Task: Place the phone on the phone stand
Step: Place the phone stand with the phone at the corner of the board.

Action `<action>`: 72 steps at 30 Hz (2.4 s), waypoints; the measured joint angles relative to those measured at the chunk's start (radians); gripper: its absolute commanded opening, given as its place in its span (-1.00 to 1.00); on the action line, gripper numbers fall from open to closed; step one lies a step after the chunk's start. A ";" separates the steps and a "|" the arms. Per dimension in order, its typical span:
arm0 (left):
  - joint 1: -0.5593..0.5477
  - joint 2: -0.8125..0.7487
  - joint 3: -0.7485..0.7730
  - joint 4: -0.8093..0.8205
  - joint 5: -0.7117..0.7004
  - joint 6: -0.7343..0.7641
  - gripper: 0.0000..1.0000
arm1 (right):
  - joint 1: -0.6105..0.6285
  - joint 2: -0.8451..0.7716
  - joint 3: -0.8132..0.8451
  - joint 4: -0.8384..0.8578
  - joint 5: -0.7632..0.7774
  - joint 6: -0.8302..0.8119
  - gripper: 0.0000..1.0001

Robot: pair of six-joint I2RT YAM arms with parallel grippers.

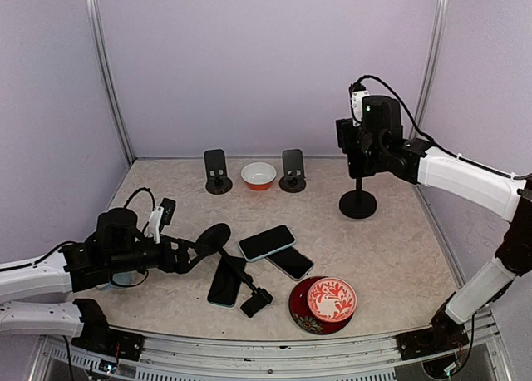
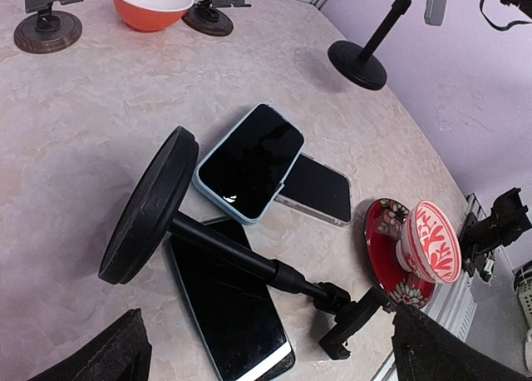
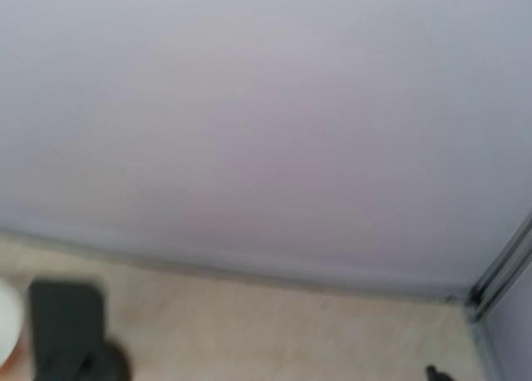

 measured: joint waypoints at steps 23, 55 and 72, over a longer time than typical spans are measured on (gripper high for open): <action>-0.009 0.041 0.000 0.030 -0.019 -0.058 0.97 | -0.284 0.396 0.284 0.125 -0.343 -0.032 -0.29; -0.063 0.098 0.009 0.060 -0.077 -0.097 0.98 | -0.357 0.385 0.247 0.243 -0.509 -0.045 1.00; -0.063 0.001 -0.026 0.018 -0.069 -0.082 0.98 | 0.000 -0.100 -0.017 0.033 -0.504 -0.031 1.00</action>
